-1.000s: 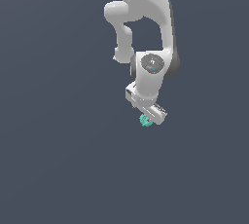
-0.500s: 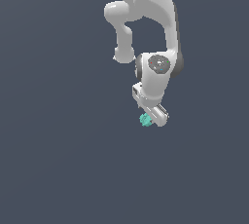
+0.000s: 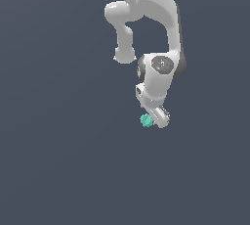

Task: Pick up the object and move it to a goal position.

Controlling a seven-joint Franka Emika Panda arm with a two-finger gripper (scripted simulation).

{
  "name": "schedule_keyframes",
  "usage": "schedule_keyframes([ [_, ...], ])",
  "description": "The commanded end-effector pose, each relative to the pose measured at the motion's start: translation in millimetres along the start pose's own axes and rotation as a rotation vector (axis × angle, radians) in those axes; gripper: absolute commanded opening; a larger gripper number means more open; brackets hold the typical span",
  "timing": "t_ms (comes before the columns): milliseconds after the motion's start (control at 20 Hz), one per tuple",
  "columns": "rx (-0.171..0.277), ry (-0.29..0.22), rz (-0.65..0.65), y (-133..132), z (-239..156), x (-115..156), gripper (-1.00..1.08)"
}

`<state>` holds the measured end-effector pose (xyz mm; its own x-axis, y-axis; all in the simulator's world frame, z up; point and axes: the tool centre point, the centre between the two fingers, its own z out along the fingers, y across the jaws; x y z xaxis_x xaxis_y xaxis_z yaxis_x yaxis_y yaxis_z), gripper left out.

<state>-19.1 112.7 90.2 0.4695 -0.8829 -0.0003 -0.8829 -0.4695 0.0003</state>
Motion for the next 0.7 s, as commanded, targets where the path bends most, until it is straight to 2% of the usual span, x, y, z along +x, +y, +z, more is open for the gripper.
schedule_keyframes([
  [0,0.000,0.000,0.000,0,0,0,1.00],
  [250,0.000,0.000,0.001,0,9,0,1.00],
  [650,0.000,0.000,0.004,1,46,0,1.00],
])
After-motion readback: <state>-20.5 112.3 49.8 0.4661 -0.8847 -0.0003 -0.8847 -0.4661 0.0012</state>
